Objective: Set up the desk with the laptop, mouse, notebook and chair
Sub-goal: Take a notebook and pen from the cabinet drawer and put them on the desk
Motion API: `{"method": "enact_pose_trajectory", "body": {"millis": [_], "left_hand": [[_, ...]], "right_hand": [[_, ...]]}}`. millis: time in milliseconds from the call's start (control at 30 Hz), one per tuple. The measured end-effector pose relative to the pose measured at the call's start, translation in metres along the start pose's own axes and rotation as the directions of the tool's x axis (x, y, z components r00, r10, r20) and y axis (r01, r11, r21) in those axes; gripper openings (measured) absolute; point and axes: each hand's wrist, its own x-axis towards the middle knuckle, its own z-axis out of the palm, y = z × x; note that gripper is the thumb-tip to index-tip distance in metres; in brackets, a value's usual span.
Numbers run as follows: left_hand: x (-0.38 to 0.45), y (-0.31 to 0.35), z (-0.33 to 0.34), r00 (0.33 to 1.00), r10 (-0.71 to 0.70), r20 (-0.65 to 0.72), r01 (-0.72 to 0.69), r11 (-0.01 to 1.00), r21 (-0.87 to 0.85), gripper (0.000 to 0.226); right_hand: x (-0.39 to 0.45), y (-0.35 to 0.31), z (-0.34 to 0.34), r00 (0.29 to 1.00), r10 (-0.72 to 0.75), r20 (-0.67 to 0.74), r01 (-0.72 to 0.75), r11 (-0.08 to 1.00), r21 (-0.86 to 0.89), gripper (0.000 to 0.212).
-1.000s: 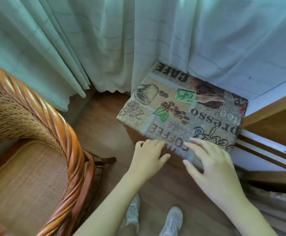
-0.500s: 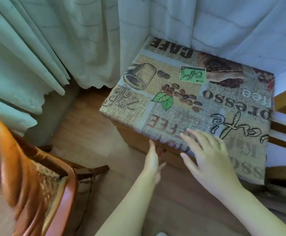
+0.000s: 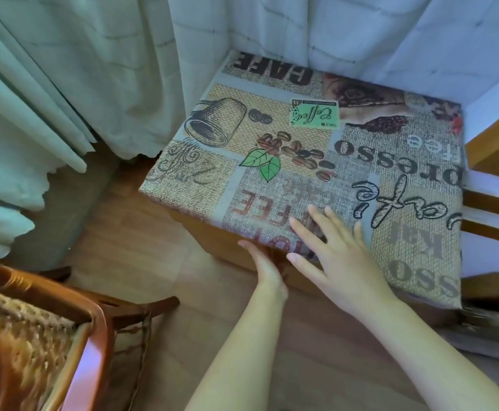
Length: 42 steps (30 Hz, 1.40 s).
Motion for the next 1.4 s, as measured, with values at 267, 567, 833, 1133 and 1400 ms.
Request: {"method": "enact_pose_trajectory", "body": {"millis": [267,567,833,1133,1400], "left_hand": [[-0.011,-0.001,-0.019,0.990,-0.098,-0.104,0.105,0.993,0.061,0.111],[-0.050,0.031,-0.057,0.237,0.789,0.567,-0.307,-0.493,0.814,0.041],[-0.049,0.056,-0.081,0.146,0.428,0.892,-0.212,-0.867,0.450,0.039],[-0.056,0.065,-0.071,0.246,0.376,0.893,-0.215,-0.878,0.428,0.044],[-0.073,0.063,-0.086,0.248,0.254,0.935,-0.264,-0.911,0.317,0.032]], "right_hand": [[-0.001,-0.002,-0.001,0.999,0.009,0.051,-0.007,1.000,-0.024,0.073],[-0.001,-0.003,0.002,0.999,0.003,0.038,-0.002,1.000,-0.020,0.068],[-0.004,-0.007,0.013,0.999,0.030,-0.016,-0.032,0.995,-0.096,0.067],[-0.008,-0.019,0.022,0.994,0.112,-0.017,-0.113,0.978,-0.176,0.072],[-0.009,-0.020,0.024,0.993,0.115,-0.034,-0.119,0.977,-0.180,0.068]]}}
